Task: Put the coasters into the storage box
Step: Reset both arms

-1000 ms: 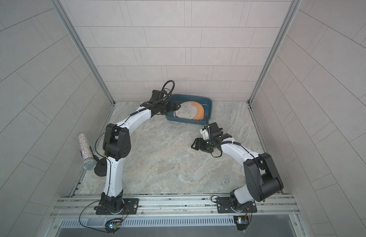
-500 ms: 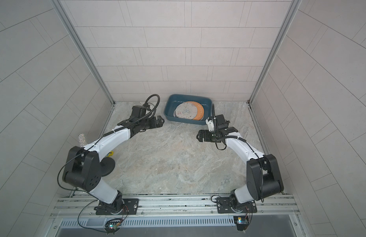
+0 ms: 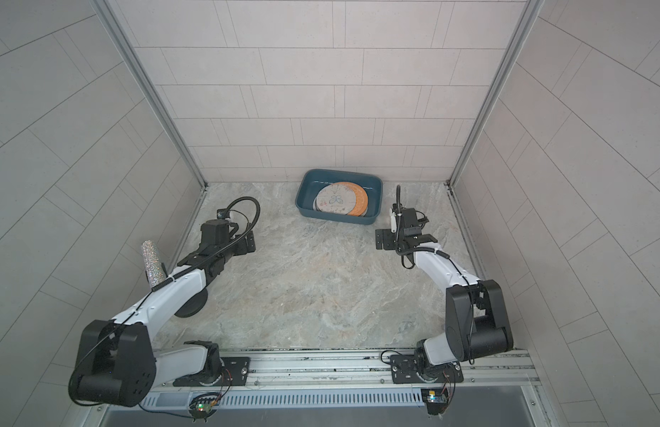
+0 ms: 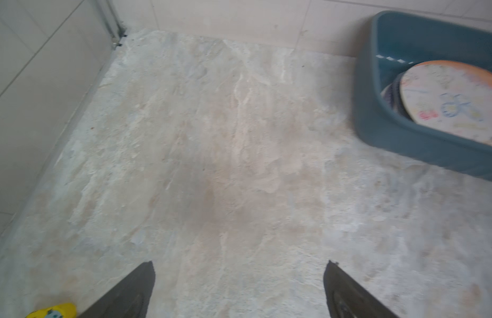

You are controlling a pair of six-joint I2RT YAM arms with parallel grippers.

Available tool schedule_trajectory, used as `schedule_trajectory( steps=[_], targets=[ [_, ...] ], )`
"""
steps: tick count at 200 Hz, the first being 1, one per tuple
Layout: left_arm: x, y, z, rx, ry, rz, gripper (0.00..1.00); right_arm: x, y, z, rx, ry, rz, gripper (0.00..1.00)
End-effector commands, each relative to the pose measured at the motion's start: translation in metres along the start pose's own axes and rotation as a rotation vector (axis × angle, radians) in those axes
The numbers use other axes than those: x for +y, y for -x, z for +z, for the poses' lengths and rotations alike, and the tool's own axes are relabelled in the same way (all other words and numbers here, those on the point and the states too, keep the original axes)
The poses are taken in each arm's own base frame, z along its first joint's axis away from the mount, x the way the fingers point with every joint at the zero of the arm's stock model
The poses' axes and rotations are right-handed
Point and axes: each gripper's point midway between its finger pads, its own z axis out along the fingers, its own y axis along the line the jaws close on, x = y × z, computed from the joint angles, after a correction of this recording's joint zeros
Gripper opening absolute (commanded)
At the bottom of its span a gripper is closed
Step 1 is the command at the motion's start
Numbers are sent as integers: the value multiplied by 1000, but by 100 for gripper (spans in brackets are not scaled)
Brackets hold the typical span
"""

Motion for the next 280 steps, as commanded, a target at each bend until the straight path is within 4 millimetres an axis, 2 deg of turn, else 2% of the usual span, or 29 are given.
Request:
schedule_trajectory(
  steps=[1,29,47,61,69,74,78,118,146,193,225,280],
  targets=[
    [19,9,7,-91,87,58,100,-27,28,-3,-194,-128,-21,100],
    [27,7,18,-147,108,68,100,-46,25,8,-265,-161,-12,100],
    [32,4,23,-186,102,41,100,-48,14,20,-204,-106,-19,100],
    [33,5,24,-248,95,40,100,-51,12,21,-229,-111,-25,100],
    [34,6,24,-285,97,46,100,-52,13,20,-265,-117,-39,100],
    [35,6,24,-304,101,48,100,-52,20,18,-306,-120,-45,100],
    [35,5,25,-316,104,46,100,-53,7,19,-295,-121,-55,100],
    [36,-5,32,-347,78,21,100,-51,2,21,-401,-119,-84,100],
    [35,-9,41,-357,73,24,100,-52,0,21,-399,-123,-82,100],
    [35,-16,50,-345,78,19,100,-51,-13,8,-527,-193,-103,100],
    [35,-17,51,-337,80,20,100,-67,-13,7,-492,-318,-61,100],
    [38,-16,52,-330,91,15,100,-70,-15,1,-514,-370,-51,100]
  ],
)
